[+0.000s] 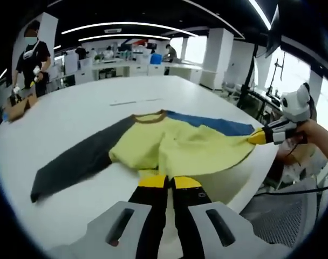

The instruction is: Fold the garment on the visible template until the final outline fits inside the template.

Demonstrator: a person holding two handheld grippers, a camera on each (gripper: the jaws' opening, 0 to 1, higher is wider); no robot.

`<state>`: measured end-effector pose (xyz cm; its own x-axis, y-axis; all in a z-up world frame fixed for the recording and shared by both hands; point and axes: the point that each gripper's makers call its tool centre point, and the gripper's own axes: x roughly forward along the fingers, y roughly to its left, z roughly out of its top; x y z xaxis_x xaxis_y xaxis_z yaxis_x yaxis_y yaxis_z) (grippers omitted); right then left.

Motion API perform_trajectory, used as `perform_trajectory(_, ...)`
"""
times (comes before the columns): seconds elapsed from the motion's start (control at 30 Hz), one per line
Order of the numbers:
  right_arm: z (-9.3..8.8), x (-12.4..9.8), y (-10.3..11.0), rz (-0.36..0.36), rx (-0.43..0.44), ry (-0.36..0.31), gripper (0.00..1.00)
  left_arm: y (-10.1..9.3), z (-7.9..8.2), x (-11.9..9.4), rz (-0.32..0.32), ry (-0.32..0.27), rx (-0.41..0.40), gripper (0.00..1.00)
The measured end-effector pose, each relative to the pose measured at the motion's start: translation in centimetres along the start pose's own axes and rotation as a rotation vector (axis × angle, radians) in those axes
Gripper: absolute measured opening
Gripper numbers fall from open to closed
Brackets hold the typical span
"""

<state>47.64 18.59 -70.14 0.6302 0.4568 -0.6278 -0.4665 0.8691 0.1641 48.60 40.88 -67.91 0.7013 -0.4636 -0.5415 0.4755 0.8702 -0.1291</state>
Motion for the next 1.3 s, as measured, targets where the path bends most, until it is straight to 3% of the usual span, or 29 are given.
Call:
perform_trajectory(0.23, -1.2, -0.6, 0.5, 0.003, 0.005, 0.024, 0.00, -1.0, -1.2, -0.6, -0.017, 0.038, 0.031, 0.00)
perform_trajectory(0.63, -4.6, -1.3, 0.4, -0.013, 0.014, 0.089, 0.00, -2.9, -5.8, -1.4, -0.063, 0.146, 0.012, 0.00)
perform_trajectory(0.87, -6.4, -1.1, 0.4, -0.021, 0.014, 0.125, 0.00, -3.6, -7.6, -1.6, -0.081, 0.182, 0.010, 0.02)
perform_trajectory(1.17, -7.6, -1.4, -0.1, -0.043, 0.023, 0.144, 0.00, -3.1, -8.2, -3.0, -0.067, 0.184, 0.039, 0.12)
perform_trajectory(1.3, -7.5, -1.5, -0.2, -0.045, 0.030, 0.129, 0.10, -2.4, -7.7, -3.5, -0.055, 0.153, 0.036, 0.19)
